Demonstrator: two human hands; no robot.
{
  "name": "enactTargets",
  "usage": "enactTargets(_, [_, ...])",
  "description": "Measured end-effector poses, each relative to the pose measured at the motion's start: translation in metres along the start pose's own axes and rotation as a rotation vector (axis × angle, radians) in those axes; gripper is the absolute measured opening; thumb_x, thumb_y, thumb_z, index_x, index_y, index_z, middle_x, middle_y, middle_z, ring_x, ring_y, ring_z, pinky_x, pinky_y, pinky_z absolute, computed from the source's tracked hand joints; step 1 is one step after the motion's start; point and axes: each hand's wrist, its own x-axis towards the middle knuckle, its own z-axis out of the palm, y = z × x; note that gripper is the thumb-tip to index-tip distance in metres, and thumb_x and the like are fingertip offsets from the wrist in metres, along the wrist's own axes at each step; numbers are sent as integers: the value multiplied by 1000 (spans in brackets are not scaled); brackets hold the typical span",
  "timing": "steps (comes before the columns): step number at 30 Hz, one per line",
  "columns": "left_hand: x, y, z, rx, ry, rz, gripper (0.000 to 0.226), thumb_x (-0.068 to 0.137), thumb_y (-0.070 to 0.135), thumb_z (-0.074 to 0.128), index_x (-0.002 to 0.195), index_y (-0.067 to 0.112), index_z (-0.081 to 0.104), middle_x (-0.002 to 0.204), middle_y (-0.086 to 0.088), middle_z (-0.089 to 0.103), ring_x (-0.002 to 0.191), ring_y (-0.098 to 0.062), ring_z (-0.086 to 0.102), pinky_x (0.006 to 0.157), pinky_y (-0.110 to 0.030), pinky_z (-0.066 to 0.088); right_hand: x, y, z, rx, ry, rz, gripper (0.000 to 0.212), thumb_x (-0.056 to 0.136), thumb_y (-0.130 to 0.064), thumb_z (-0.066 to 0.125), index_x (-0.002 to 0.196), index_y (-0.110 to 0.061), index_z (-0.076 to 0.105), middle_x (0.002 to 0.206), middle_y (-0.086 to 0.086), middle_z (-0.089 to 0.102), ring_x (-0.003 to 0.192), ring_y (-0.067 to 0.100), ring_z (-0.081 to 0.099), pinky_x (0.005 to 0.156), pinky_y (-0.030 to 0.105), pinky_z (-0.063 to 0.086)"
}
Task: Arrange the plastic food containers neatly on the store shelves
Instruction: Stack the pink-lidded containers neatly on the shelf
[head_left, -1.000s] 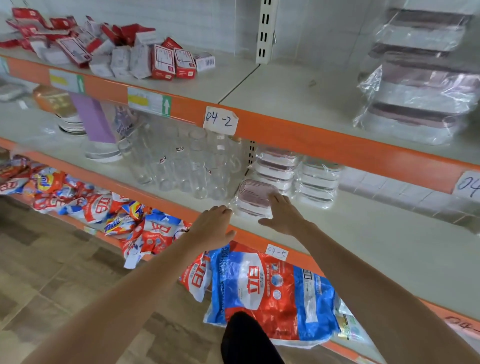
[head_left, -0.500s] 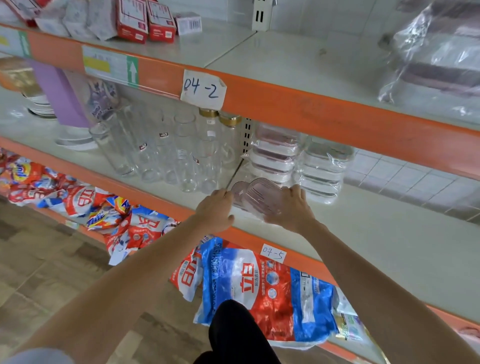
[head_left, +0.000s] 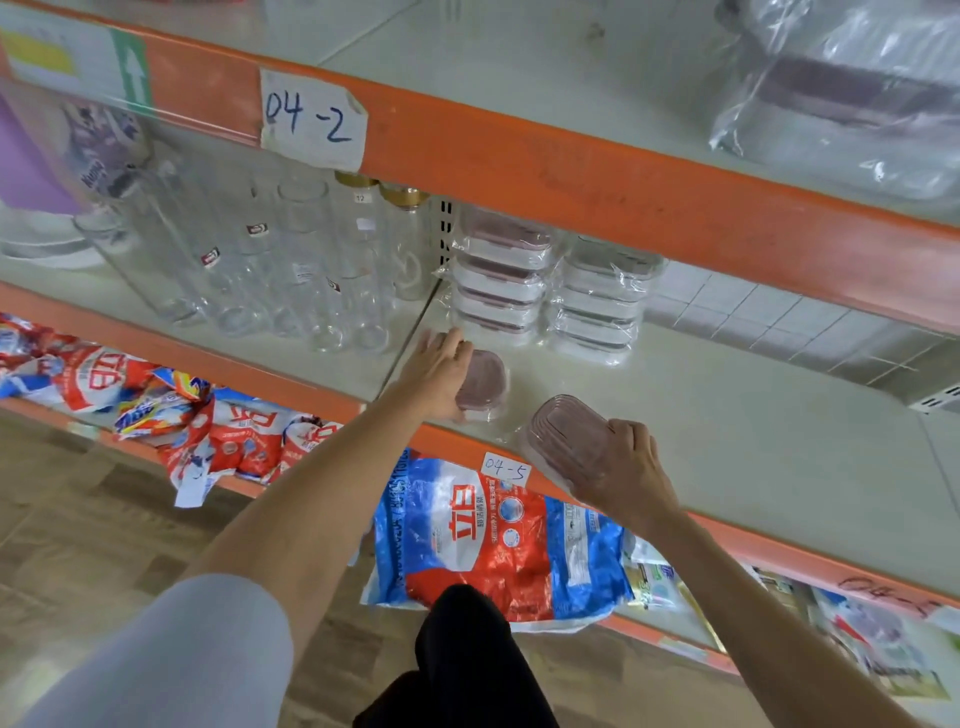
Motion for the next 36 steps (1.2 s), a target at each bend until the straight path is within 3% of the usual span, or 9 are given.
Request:
enactTargets(4, [-19, 4, -3, -149, 122, 26, 92, 60, 40, 83, 132, 7, 37, 130, -9, 32, 119, -25, 37, 105, -34, 32, -15, -3, -10, -45, -37, 8, 85, 69, -35, 79, 132, -5, 32, 129, 9, 34, 120, 27, 36, 98, 35, 38])
enactTargets(6, [-32, 7, -10, -200, 159, 38, 92, 57, 40, 85, 130, 8, 39, 127, -9, 36, 116, -24, 39, 100, -33, 36, -22, -10, -18, -60, -54, 16, 85, 69, -36, 79, 133, -5, 31, 130, 9, 34, 120, 27, 36, 99, 36, 36])
enactTargets(11, [-80, 10, -33, -197, 76, 67, 94, 63, 48, 80, 136, 9, 35, 131, -8, 39, 119, -23, 36, 103, -33, 31, -51, -33, -42, -105, -102, -34, 86, 70, -40, 76, 135, -5, 30, 130, 8, 34, 121, 26, 34, 102, 34, 34])
enactTargets(14, [-119, 5, -58, -213, 37, 7, 96, 64, 50, 78, 139, 11, 32, 134, -10, 35, 123, -28, 35, 107, -43, 30, -73, -53, -62, -108, -89, -78, 85, 70, -35, 77, 136, -9, 30, 132, 6, 33, 122, 24, 35, 101, 33, 34])
enactTargets(20, [-190, -12, -129, -273, 84, -35, 99, 60, 45, 81, 141, 14, 33, 130, -10, 32, 117, -29, 34, 93, -46, 45, -115, -98, -106, -123, 25, -230, 77, 70, -27, 74, 135, -15, 32, 135, 0, 32, 121, 22, 33, 96, 31, 30])
enactTargets(28, [-222, -29, -212, -120, 277, 44, 101, 58, 57, 75, 143, 22, 34, 124, -11, 30, 117, -29, 33, 100, -43, 34, -142, -124, -188, -24, 145, -354, 82, 62, -15, 76, 134, -9, 37, 131, 6, 32, 120, 23, 35, 99, 30, 32])
enactTargets(33, [-214, -22, -261, -180, 407, 58, 103, 60, 55, 78, 143, 15, 33, 127, -10, 32, 120, -28, 34, 102, -42, 33, -141, -130, -250, -25, 194, -412, 84, 59, -11, 80, 132, -4, 40, 128, 13, 32, 114, 28, 40, 94, 30, 38])
enactTargets(36, [-198, -20, -295, -256, 461, 58, 106, 55, 62, 79, 139, 15, 36, 124, -8, 33, 119, -26, 34, 102, -43, 34, -131, -128, -290, 31, 236, -406, 91, 56, -13, 83, 135, -6, 39, 127, 11, 31, 116, 27, 40, 99, 32, 39])
